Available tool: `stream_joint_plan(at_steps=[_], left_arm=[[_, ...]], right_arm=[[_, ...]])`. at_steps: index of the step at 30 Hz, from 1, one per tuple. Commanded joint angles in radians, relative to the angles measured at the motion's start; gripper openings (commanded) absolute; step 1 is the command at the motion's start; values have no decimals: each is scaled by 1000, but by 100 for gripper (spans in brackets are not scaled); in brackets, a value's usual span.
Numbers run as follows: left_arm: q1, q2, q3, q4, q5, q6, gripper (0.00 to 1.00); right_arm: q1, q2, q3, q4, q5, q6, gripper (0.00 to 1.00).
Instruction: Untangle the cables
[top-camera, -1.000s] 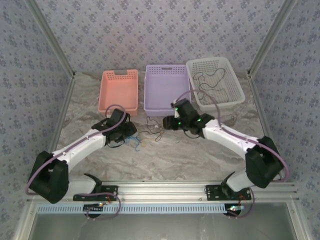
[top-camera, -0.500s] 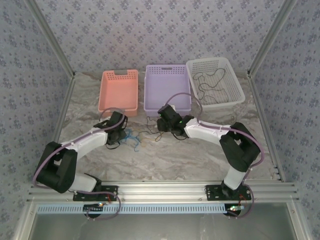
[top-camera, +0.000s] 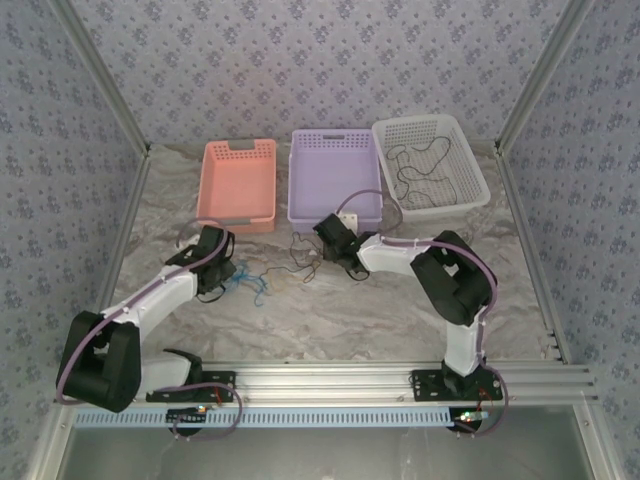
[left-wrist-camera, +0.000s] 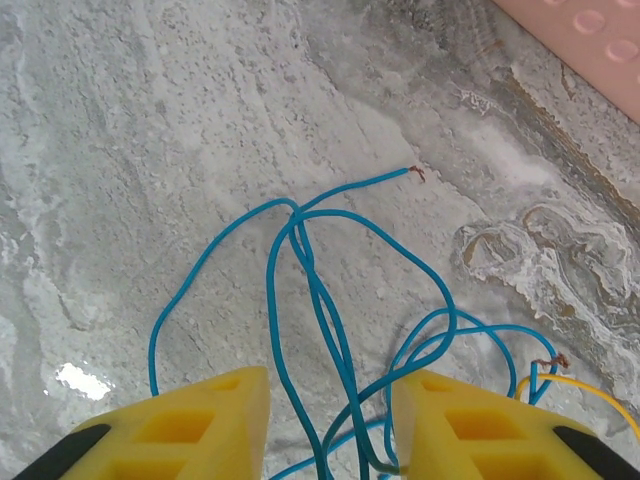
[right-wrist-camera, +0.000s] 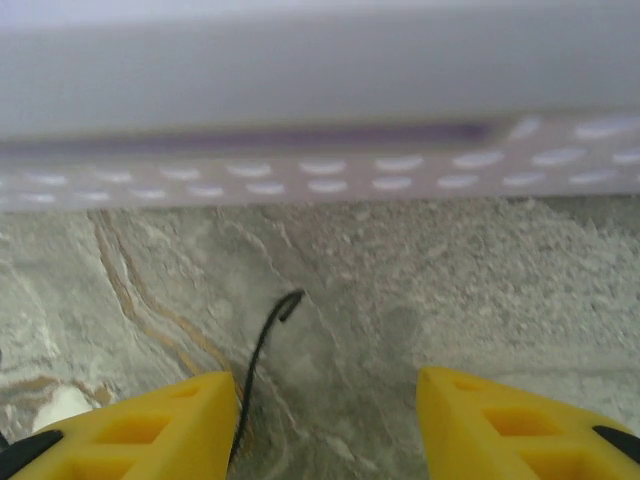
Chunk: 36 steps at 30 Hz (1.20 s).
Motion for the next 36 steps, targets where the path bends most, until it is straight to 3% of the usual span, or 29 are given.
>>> stream_joint_plan(at_steps=[1,9,16,18,21,23,28,36], left_arm=[[5,-14,12,-20,26,23,36],[5,-19,3,-18,29,26,36],[5,-33,4,-23,35,27,35],[5,-37,2,-28,31,26,35],[5,-46,-3,-30,26,25,34],[5,-50,-5,-33,21,24,34],[6,-54,-6,-36,8,21,33],[6,-38,-10,-28,3,19,28]], right_arm=[[1,32,6,93,56,-7,52],[-7,100,16,161,55,15,50],[-17,132,6,210,72,27,39],[-20,138,6,219,71,27,32],[-18,131,-9,241,90,28,9],[-15,107,-31,255,104,24,0],[11,-3,-110,267,171,21,0],[23,-349,-289,118,312,57,0]])
